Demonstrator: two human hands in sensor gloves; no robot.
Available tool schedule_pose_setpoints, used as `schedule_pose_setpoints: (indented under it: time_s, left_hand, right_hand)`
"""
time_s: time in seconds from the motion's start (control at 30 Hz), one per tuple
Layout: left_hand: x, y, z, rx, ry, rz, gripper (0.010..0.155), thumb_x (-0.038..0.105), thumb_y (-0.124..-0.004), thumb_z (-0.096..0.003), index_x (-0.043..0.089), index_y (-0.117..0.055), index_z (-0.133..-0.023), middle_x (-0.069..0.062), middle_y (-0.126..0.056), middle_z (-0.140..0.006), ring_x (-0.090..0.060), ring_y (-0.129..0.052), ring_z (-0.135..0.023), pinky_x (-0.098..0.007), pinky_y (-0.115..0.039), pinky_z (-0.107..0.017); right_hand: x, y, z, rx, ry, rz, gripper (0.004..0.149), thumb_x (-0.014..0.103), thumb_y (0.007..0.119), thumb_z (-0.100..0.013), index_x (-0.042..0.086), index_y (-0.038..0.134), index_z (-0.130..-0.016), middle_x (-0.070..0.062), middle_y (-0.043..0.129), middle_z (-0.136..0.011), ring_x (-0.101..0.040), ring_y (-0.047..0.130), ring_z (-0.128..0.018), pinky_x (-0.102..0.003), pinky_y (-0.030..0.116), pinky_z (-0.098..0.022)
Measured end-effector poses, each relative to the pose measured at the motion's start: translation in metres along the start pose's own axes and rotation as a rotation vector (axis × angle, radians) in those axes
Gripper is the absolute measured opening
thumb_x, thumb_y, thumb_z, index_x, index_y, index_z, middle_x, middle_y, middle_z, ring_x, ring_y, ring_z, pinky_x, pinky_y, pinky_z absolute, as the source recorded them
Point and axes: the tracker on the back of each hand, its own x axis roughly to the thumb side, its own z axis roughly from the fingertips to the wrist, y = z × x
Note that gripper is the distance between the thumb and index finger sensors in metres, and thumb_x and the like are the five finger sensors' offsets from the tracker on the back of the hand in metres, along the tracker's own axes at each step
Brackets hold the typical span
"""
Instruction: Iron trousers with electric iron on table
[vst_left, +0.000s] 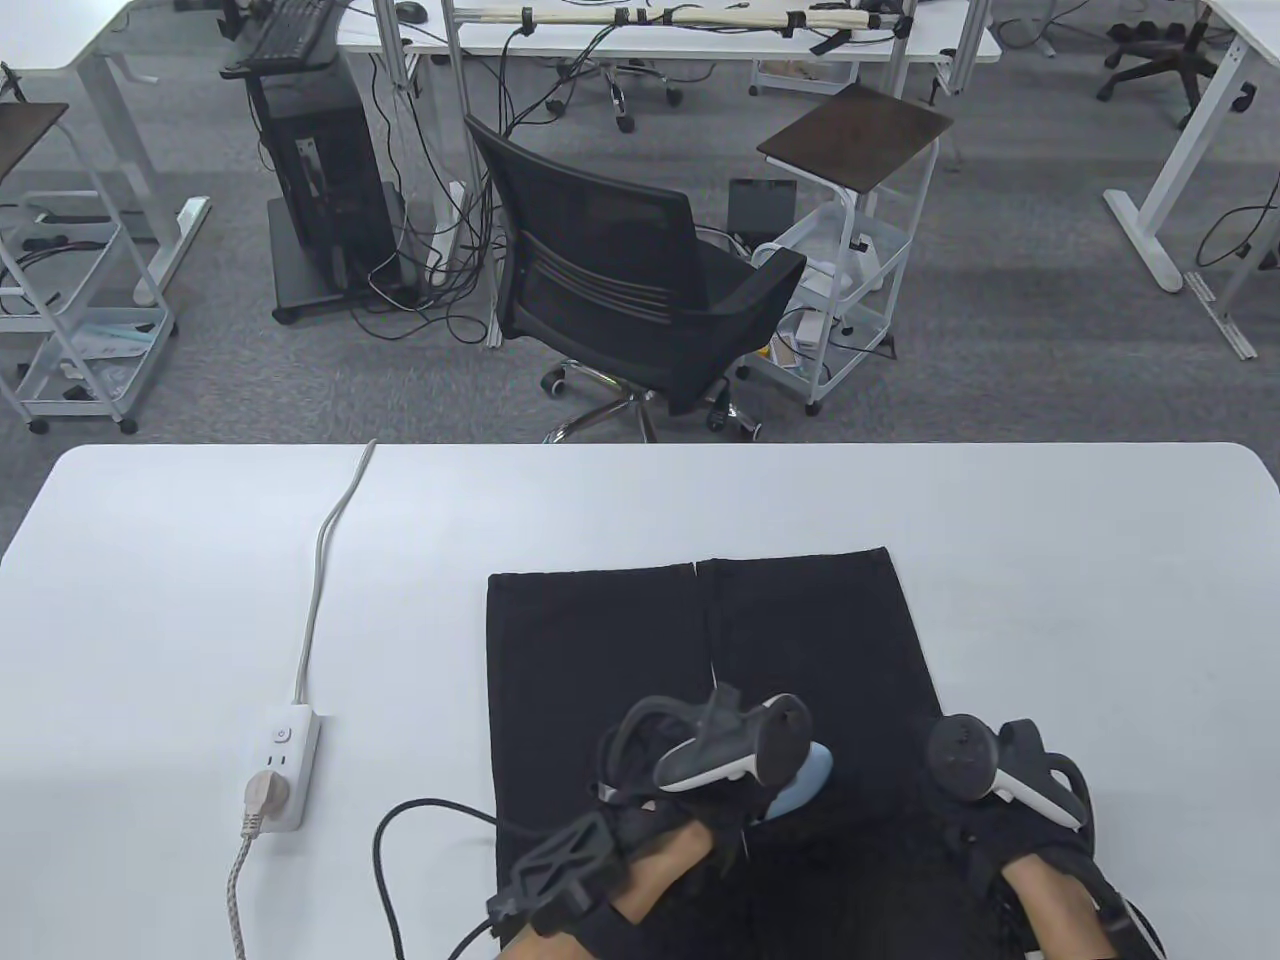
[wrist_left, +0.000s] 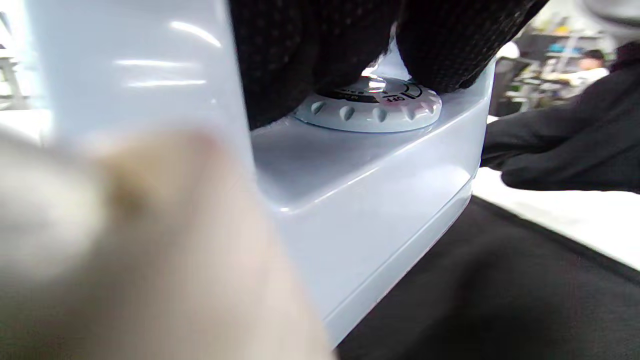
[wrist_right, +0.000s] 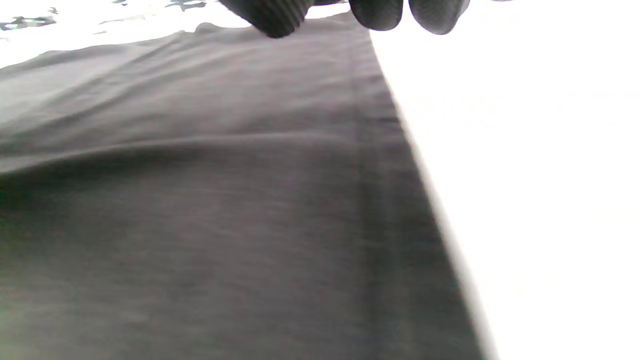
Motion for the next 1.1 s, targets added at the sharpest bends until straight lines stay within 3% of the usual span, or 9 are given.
schedule_pose_setpoints:
  time_s: [0.13,0.2,0.37,0.43,0.67,0.9,1.1]
  left_hand:
    - [0.054,-0.013,-0.022,-0.046,-0.089,-0.025,0.051,0.051,-0.081,-0.0602,0.011,-0.075,-0.090,0.006,-0.096,-0.050,-0.014,-0.102,-0.039,-0.052,-0.086,-0.052]
    - [0.076,-0.028,-0.034,-0.085,-0.112,-0.045,0.051,0.052,-0.081,-0.0601,0.011,-0.075,-0.090,0.005,-0.096,-0.050,-0.014,-0.102,-0.039,-0.052,-0.086,-0.052]
    - [0.091,-0.055,-0.055,-0.138,-0.104,-0.216,0.051,0.052,-0.080,-0.0600,0.011,-0.074,-0.090,0.006,-0.096,-0.050,-0.014,-0.102,-0.040,-0.053,-0.086,-0.053]
    - [0.082,-0.056,-0.064,-0.098,-0.083,-0.206,0.050,0.052,-0.079,-0.0606,0.012,-0.073,-0.090,0.006,-0.095,-0.051,-0.013,-0.102,-0.040,-0.053,-0.086,-0.053]
    - [0.041,-0.045,-0.117,-0.110,-0.009,-0.176,0.050,0.052,-0.078,-0.0611,0.012,-0.072,-0.092,0.005,-0.094,-0.053,-0.014,-0.102,-0.043,-0.054,-0.084,-0.056]
    - [-0.007,-0.031,-0.174,-0.097,0.161,-0.136,0.051,0.053,-0.077,-0.0615,0.014,-0.069,-0.093,0.006,-0.094,-0.056,-0.015,-0.101,-0.047,-0.054,-0.082,-0.060]
    - [-0.048,-0.027,-0.190,-0.083,0.337,-0.062,0.050,0.054,-0.076,-0.0635,0.015,-0.067,-0.094,0.006,-0.091,-0.056,-0.014,-0.099,-0.047,-0.052,-0.080,-0.061]
  right_hand:
    - [-0.035,0.018,-0.001,-0.005,0.060,-0.117,0.062,0.029,0.059,-0.064,0.011,0.027,-0.115,-0.030,0.031,-0.118,-0.059,0.042,-0.103,-0.076,0.044,-0.065]
    - [-0.040,0.027,-0.005,0.063,0.080,-0.165,0.064,0.032,0.057,-0.065,0.014,0.021,-0.115,-0.030,0.024,-0.118,-0.058,0.029,-0.103,-0.078,0.041,-0.064]
    - [-0.030,0.035,-0.012,0.099,0.053,-0.118,0.060,0.031,0.054,-0.064,0.026,0.020,-0.114,-0.028,0.013,-0.118,-0.060,0.017,-0.102,-0.081,0.033,-0.063]
    - [-0.029,0.032,-0.013,0.098,0.054,-0.124,0.059,0.029,0.055,-0.064,0.026,0.023,-0.114,-0.029,0.013,-0.118,-0.061,0.017,-0.102,-0.081,0.034,-0.063]
    - [-0.030,0.031,-0.015,0.127,0.038,-0.150,0.059,0.027,0.056,-0.065,0.024,0.025,-0.115,-0.030,0.012,-0.117,-0.061,0.015,-0.101,-0.081,0.033,-0.062]
    - [-0.028,0.031,-0.016,0.132,0.040,-0.147,0.059,0.027,0.056,-0.065,0.022,0.024,-0.115,-0.031,0.011,-0.117,-0.062,0.014,-0.101,-0.082,0.032,-0.062]
    - [-0.026,0.031,-0.016,0.141,0.043,-0.158,0.060,0.027,0.056,-0.065,0.022,0.024,-0.115,-0.031,0.008,-0.117,-0.062,0.013,-0.101,-0.082,0.031,-0.062]
